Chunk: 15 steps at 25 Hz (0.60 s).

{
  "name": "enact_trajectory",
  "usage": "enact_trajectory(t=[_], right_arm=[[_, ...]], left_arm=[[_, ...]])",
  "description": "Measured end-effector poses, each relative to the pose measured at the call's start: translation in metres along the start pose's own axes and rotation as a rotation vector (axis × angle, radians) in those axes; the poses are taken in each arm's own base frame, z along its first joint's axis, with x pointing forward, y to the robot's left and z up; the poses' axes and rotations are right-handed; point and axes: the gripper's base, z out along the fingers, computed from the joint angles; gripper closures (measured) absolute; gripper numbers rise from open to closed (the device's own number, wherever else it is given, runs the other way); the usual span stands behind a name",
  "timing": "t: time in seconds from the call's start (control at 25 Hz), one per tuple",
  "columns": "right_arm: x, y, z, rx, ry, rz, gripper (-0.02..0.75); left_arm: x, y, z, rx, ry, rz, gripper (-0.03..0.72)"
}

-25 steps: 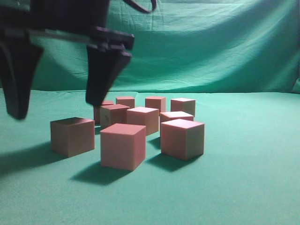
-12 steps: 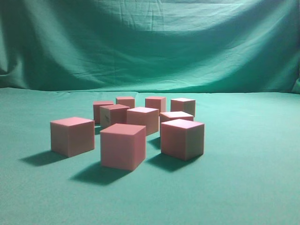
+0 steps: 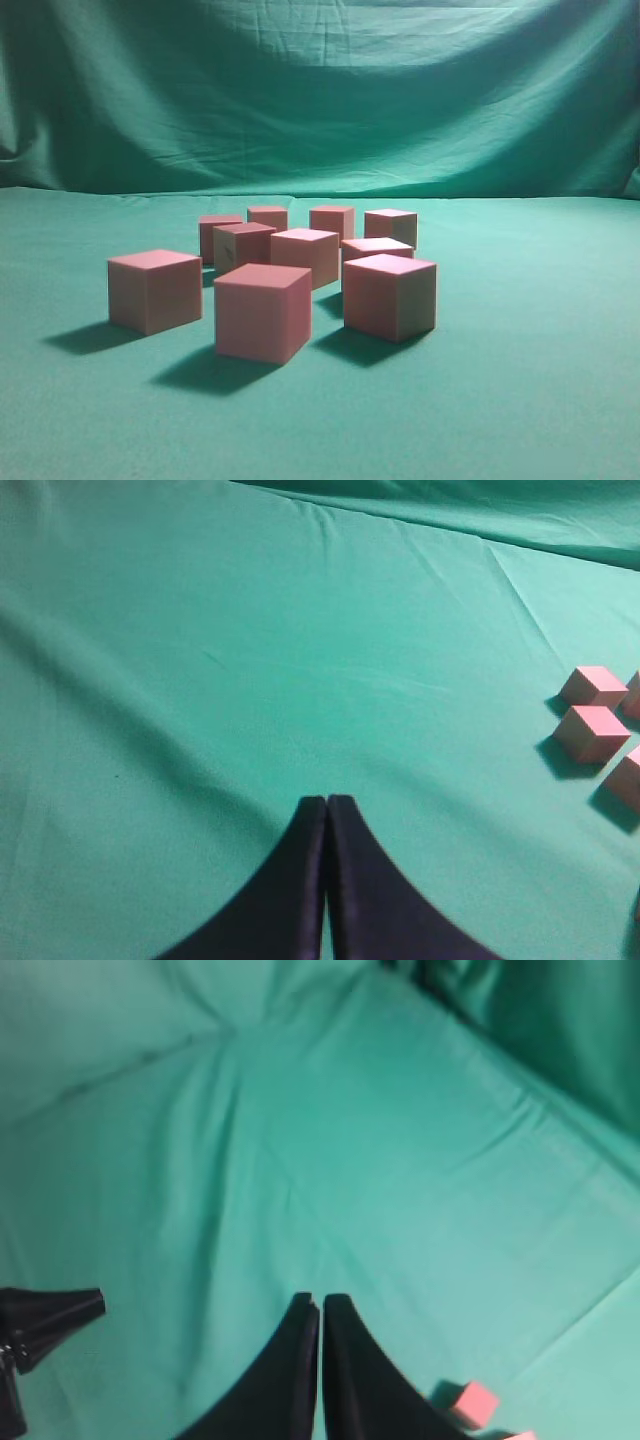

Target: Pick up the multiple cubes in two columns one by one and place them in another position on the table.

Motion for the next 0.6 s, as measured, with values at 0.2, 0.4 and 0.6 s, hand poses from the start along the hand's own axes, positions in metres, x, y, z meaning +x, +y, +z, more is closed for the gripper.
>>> enact_trajectory(t=[0.2, 0.4, 0.6], right_arm=[[0.005, -0.004, -0.092, 0.032, -0.153, -0.055, 0.738], [0.036, -0.002, -0.144, 0.012, -0.179, -0.078, 0.738], [0.086, 0.006, -0.178, -0.071, -0.149, -0.052, 0.738]], left_arm=[[0.000, 0.000, 0.000, 0.000, 0.000, 0.000, 0.688], [0.000, 0.000, 0.000, 0.000, 0.000, 0.000, 0.688], [0.000, 0.000, 0.000, 0.000, 0.000, 0.000, 0.688]])
